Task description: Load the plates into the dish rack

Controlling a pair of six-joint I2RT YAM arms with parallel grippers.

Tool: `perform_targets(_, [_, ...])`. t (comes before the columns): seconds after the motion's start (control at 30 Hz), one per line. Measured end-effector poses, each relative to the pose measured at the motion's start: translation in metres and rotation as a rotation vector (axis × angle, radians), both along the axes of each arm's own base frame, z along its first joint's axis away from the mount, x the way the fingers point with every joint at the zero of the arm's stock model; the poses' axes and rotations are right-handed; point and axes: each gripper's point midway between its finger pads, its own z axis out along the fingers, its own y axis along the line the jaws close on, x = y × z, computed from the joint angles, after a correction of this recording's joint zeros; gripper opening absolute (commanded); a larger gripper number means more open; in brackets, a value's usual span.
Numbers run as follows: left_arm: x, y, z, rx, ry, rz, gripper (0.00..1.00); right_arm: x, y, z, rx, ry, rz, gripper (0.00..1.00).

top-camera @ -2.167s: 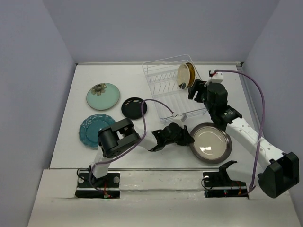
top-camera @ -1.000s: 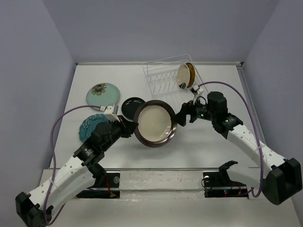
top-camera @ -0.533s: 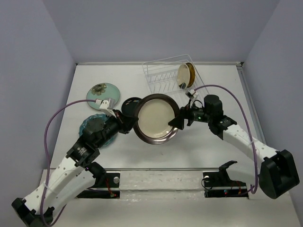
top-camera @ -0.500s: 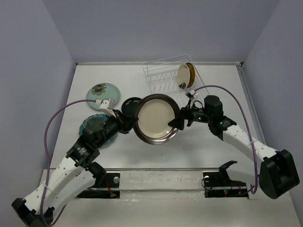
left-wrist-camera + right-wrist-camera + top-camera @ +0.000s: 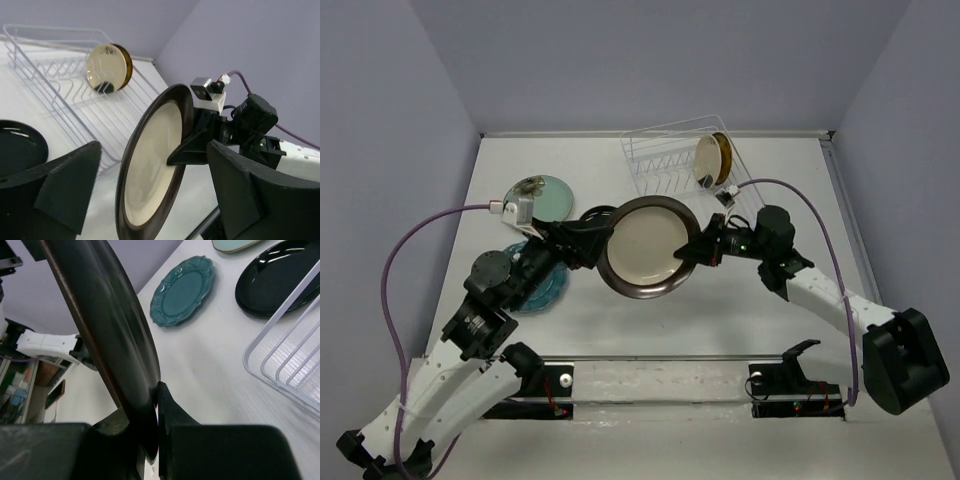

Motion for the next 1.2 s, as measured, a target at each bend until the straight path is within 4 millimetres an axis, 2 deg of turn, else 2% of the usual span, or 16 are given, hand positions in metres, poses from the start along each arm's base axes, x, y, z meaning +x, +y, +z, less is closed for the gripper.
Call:
perform_targets(0.07, [0.002, 0.009, 0.014, 0.015, -0.042, 0.043, 0.99, 0.01, -0.001, 0.009, -0.001, 0.003, -0.041, 0.07])
perform_targets(0.13, [0.005, 0.02, 0.025, 0.037, -0.075, 0.097, 0.99, 0.03, -0.005, 0.025, -0.008, -0.008, -0.119, 0.07])
perform_targets(0.2, [0.007, 0.035, 0.031, 0.08, -0.106, 0.166, 0.99, 0.054, -0.01, 0.047, -0.021, -0.033, -0.219, 0.07])
perform_targets(0.3, [0.008, 0.058, 0.032, 0.131, -0.134, 0.265, 0.99, 0.096, -0.027, 0.09, -0.047, -0.104, -0.423, 0.07])
perform_targets(0.33, [0.009, 0.065, 0.03, 0.148, -0.139, 0.298, 0.99, 0.119, -0.04, 0.112, -0.069, -0.152, -0.546, 0.07])
perform_targets(0.4, [0.011, 0.077, 0.017, 0.182, -0.139, 0.353, 0.99, 0.134, -0.052, 0.127, -0.081, -0.184, -0.635, 0.07])
perform_targets(0.43, [0.011, 0.079, 0.01, 0.195, -0.135, 0.364, 0.99, 0.149, -0.066, 0.138, -0.111, -0.209, -0.735, 0.07])
perform_targets(0.5, [0.015, 0.081, -0.015, 0.255, -0.103, 0.38, 0.99, 0.167, -0.084, 0.146, -0.162, -0.238, -0.854, 0.07])
perform_targets(0.6, [0.02, 0.08, -0.041, 0.332, -0.063, 0.377, 0.99, 0.195, -0.114, 0.139, -0.285, -0.253, -1.036, 0.07])
perform_targets(0.67, [0.022, 0.076, -0.047, 0.358, -0.053, 0.359, 0.99, 0.209, -0.129, 0.124, -0.376, -0.245, -1.115, 0.07])
perform_targets(0.7, [0.022, 0.076, -0.047, 0.36, -0.054, 0.358, 0.99, 0.219, -0.139, 0.109, -0.453, -0.233, -1.16, 0.07])
perform_targets(0.8, [0.022, 0.073, -0.049, 0.364, -0.054, 0.34, 0.99, 0.235, -0.151, 0.075, -0.598, -0.201, -1.209, 0.07])
perform_targets(0.93, [0.021, 0.071, -0.049, 0.363, -0.056, 0.325, 0.99, 0.247, -0.157, 0.03, -0.735, -0.147, -1.217, 0.07])
perform_targets(1.0, [0.023, 0.069, -0.049, 0.364, -0.055, 0.313, 0.99, 0.251, -0.159, 0.016, -0.786, -0.131, -1.218, 0.07])
perform_targets(1.1, [0.025, 0.065, -0.052, 0.372, -0.047, 0.296, 0.99, 0.26, -0.162, 0.008, -0.828, -0.128, -1.231, 0.07])
perform_targets(1.2, [0.027, 0.063, -0.054, 0.376, -0.043, 0.286, 0.99, 0.268, -0.16, 0.015, -0.831, -0.147, -1.242, 0.07])
